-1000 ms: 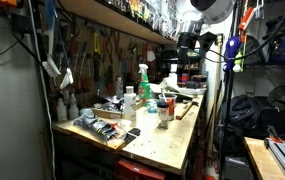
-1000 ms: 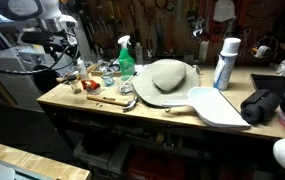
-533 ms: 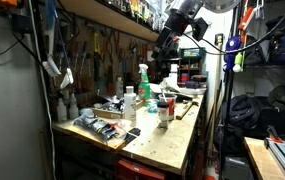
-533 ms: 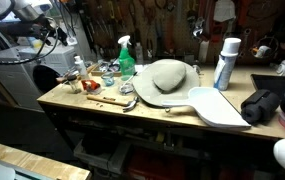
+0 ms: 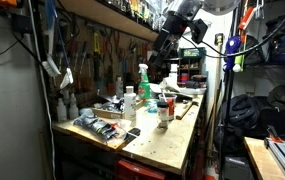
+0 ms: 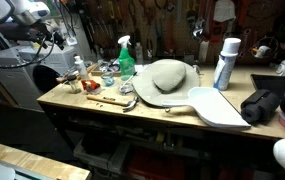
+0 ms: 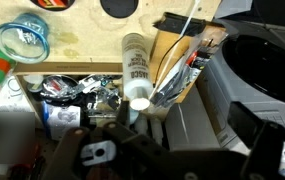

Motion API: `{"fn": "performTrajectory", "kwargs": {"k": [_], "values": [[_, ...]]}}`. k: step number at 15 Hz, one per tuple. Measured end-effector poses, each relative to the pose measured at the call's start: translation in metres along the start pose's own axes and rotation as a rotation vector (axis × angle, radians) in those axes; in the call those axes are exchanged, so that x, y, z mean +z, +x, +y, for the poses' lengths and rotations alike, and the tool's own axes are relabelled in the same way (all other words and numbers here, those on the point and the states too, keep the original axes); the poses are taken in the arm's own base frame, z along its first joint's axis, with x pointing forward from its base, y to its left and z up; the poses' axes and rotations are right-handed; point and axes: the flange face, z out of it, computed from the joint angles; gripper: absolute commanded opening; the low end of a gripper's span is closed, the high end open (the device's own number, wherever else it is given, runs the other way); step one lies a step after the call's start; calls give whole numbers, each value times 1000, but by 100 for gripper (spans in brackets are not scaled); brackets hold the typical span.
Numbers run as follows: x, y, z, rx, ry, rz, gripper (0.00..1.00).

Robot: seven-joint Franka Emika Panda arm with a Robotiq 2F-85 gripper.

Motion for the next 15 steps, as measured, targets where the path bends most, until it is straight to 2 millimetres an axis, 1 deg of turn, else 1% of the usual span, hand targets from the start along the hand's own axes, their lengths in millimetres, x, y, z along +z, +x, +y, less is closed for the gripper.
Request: {"fn": "performTrajectory", "kwargs": {"k": [2,5,8,10,12,15], "values": [[13,1,-11,21,-1,-7,100],[31,6,-23,59,-27,47,100],[58,7,-34,46,-64,62,100],[78,3,-34,17,-104,42,100],[95,-1,-30,0,-140,22,100],[111,-4,-23,16,-174,3,100]]}}
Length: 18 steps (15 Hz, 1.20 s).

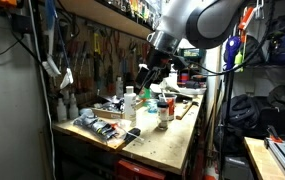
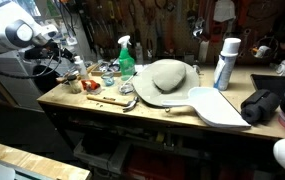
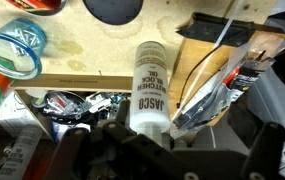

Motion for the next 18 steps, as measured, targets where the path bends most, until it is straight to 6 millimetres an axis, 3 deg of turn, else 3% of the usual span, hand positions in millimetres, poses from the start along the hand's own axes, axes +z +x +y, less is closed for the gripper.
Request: {"fn": "performTrajectory", "kwargs": {"k": [13,18], "values": [[50,29,12,196,-36,-8,100],[63,35,11,223,-46,-9,90]]}}
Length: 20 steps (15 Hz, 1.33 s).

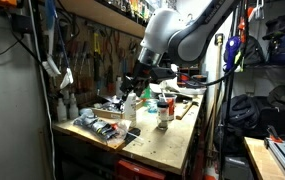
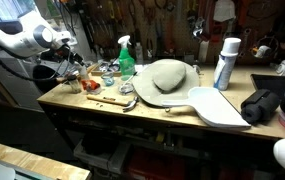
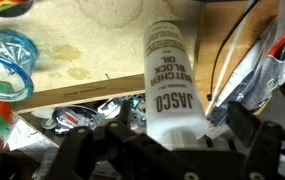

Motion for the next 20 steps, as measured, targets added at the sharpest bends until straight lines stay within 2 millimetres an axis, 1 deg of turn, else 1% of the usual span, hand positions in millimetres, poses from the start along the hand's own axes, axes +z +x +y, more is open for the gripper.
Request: {"fn": "performTrajectory", "kwargs": {"k": [2,3,4,5,7,10,12,13,14,16,17,18,19,20], "values": [[3,2,-1,2,-6,5,79],[4,3,-1,3,-10,9,63],[5,3,-2,3,-14,12,56],[5,4,-2,3,-17,15,45],[6,5,-2,4,-20,19,31],[7,5,-1,5,-22,20,31],[4,9,3,19,-21,23,31],[1,14,10,31,-20,28,31],[-6,21,21,48,-17,39,31],[-29,40,53,77,-15,77,31],[-44,49,72,92,-20,104,56],[-54,54,82,93,-28,123,56],[-55,55,84,94,-31,126,56],[-52,53,81,91,-27,119,31]]}}
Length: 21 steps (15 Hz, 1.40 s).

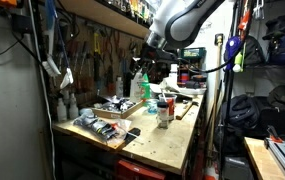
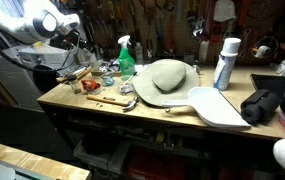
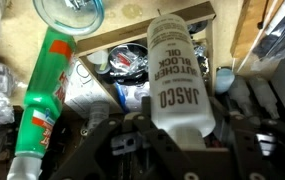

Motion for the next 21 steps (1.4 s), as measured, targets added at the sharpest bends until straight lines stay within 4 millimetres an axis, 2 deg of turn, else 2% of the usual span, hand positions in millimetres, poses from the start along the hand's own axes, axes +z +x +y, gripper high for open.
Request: {"fn": "performTrajectory", "kwargs": {"k": [2,4,6,9,11,13,15,19,21], "values": [[7,-5,-7,-7,7,-16,31],[7,0,7,1,-18,-8,31],[-2,12,46,44,-76,16,31],[-27,27,114,95,-188,24,31],[-45,30,153,87,-295,-11,31],[-52,24,181,74,-395,-70,31],[-47,17,186,99,-417,-97,31],[-23,12,168,223,-409,-72,31],[-10,9,166,260,-445,-45,31]]}}
